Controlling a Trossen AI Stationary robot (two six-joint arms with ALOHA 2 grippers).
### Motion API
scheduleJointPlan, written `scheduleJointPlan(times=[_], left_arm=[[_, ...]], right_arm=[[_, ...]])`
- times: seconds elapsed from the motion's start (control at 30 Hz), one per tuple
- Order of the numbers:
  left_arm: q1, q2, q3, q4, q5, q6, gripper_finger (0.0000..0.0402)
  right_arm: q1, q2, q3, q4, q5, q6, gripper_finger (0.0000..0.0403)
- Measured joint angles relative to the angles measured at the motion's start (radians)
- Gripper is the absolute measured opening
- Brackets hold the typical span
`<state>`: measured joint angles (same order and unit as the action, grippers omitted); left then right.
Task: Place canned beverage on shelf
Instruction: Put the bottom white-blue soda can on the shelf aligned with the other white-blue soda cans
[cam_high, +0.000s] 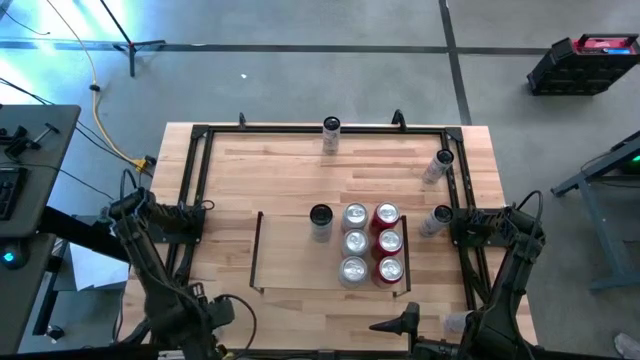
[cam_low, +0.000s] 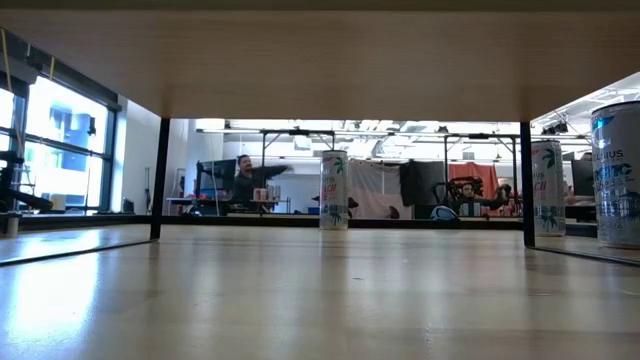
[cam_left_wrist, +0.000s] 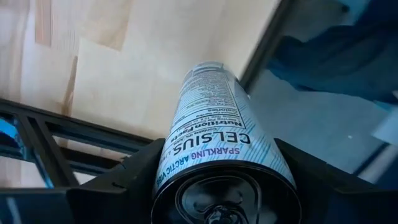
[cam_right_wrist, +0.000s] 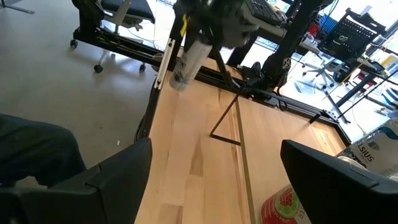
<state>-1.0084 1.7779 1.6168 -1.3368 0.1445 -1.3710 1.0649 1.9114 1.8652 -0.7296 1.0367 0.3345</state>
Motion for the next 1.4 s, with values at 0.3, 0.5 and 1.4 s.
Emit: scheduleJointPlan(times=[0.3,0.5,1.4], left_arm=[[0.036,-0.038,0.327,-0.244,-0.086,0.004,0.0240],[0.162,-0.044,0.509,-0.228,-0.195,0.232,0.0241],[0.558,0.017,0.572,-0.234,-0.187,0.974,0.0241]], right_arm=[[-0.009,0.000,0.000,-0.001,0.006,-0.002,0.0341],[-0.048,0.000,0.000,0.001,-0.001,-0.002,0.0341],[-0.104,-0.002,0.000,-0.007,-0.061,0.027,0.0341]])
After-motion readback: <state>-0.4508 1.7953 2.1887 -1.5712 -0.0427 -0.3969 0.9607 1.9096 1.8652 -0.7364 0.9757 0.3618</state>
